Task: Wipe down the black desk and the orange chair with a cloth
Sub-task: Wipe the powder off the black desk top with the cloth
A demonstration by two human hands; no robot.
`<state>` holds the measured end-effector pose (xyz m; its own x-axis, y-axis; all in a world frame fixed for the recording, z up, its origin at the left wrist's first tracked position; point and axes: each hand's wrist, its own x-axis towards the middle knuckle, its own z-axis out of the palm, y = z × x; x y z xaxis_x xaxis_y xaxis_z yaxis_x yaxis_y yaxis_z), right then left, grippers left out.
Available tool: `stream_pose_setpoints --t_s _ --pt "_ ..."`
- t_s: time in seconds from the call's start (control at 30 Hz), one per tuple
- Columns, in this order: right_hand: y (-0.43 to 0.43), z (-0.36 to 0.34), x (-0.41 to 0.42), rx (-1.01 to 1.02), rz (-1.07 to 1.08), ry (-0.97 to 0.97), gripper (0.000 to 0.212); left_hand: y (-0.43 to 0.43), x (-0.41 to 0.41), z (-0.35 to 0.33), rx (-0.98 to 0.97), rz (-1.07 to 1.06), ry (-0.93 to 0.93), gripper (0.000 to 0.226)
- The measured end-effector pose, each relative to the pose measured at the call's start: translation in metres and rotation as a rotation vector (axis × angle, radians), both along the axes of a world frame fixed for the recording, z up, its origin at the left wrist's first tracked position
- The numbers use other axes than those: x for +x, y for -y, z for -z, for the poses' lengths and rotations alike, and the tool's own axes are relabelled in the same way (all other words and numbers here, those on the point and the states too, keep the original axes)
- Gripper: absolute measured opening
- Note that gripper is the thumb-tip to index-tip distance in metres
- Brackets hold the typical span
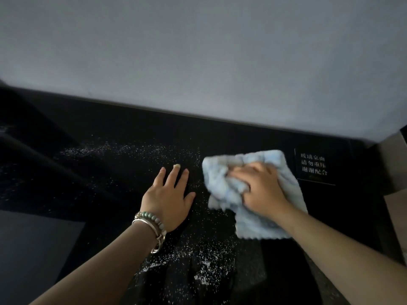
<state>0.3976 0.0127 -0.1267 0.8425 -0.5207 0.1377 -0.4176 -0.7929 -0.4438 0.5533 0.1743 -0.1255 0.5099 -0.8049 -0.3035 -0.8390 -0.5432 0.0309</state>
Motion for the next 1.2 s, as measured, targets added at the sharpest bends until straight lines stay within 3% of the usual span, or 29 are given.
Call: stream_pose_setpoints --t_s 0.07,0.1,0.23,0.33,0.53,0.6,0.7,0.83,1.0,1.1,1.2 --pt "0.006 -0.002 -0.007 0.014 -0.136 0.019 0.036 0.0 -0.002 0.001 -0.007 -0.001 0.005 0.065" --pt "0.02 -0.004 -0.002 0.022 -0.107 0.0 0.036 0.0 -0.002 0.0 -0.009 -0.002 0.003 0.064" --pt "0.069 -0.009 0.028 0.07 0.259 -0.03 0.028 0.0 0.001 -0.001 -0.022 -0.007 -0.02 0.061" --pt "0.056 -0.007 0.036 0.03 0.328 -0.072 0.024 -0.001 0.004 -0.001 -0.034 -0.006 -0.022 0.059" --pt "0.004 -0.007 -0.012 -0.033 -0.257 -0.032 0.03 -0.001 0.002 0.0 -0.05 -0.001 -0.004 0.061" --pt "0.033 -0.008 -0.007 -0.14 -0.13 -0.155 0.045 -0.001 0.002 -0.001 -0.062 -0.002 -0.002 0.06" --pt "0.086 -0.006 0.013 -0.212 0.225 -0.399 0.065 -0.002 0.003 -0.001 -0.067 -0.004 -0.008 0.06" --pt "0.095 -0.004 0.039 -0.175 0.359 -0.397 0.05 0.0 0.002 0.001 -0.066 -0.008 0.01 0.061" --pt "0.033 -0.005 -0.003 -0.217 0.117 -0.258 0.053 -0.002 0.0 0.004 -0.071 -0.02 0.025 0.06" --pt "-0.02 -0.009 -0.036 -0.201 -0.026 -0.16 0.047 -0.006 -0.003 -0.001 -0.118 -0.069 -0.079 0.055" --pt "-0.025 -0.008 -0.06 0.066 -0.273 0.025 0.037 -0.018 -0.014 -0.008 -0.201 -0.026 -0.128 0.052"
